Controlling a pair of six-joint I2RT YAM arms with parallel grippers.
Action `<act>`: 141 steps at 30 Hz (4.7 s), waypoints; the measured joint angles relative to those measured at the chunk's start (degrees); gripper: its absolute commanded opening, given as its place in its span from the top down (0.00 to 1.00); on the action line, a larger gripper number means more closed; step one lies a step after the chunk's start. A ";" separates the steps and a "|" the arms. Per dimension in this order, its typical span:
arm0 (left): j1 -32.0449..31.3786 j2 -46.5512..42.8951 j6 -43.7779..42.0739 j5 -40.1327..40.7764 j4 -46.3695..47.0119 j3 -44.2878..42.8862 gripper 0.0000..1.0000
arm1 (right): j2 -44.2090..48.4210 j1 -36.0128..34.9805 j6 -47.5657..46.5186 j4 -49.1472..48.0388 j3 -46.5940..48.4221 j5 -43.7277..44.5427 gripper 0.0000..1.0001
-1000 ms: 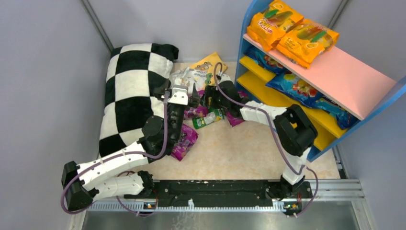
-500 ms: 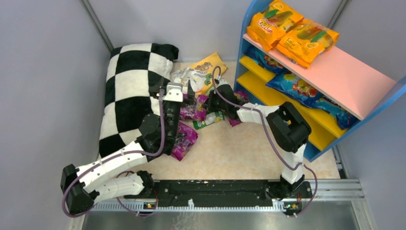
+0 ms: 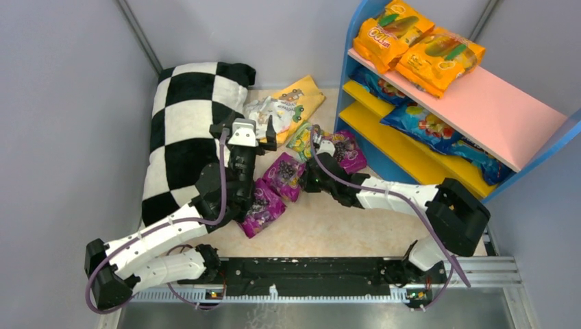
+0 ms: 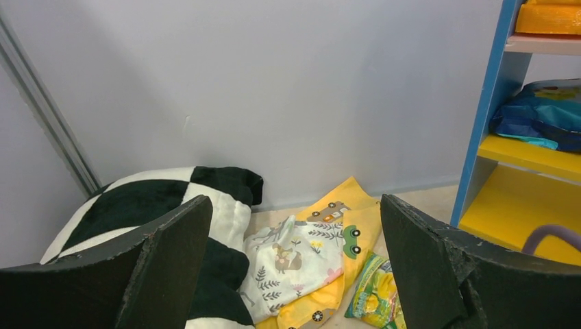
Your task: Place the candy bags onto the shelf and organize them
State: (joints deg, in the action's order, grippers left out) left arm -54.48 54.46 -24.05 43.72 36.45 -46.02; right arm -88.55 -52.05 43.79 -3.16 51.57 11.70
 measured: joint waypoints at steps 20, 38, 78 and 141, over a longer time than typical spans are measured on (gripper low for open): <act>0.00 1.51 4.81 -1.49 -5.07 -1.20 0.01 | 19.65 6.97 -10.56 12.04 -10.54 -5.49 0.11; 0.00 3.08 5.16 -2.38 -6.19 -1.55 0.01 | -4.55 9.18 -23.17 9.09 5.62 -19.67 0.51; 0.00 2.80 6.43 -2.67 -7.89 -2.12 0.01 | 6.64 -3.45 12.79 -17.62 -23.08 -9.94 0.22; 2.80 2.84 8.09 -3.87 -8.26 -2.64 0.01 | -7.26 -28.41 -107.51 -43.54 -22.82 14.32 0.86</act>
State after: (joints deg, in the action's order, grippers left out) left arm -51.68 57.30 -15.97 39.86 28.18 -48.66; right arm -95.81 -80.47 -63.72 -46.70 28.75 26.02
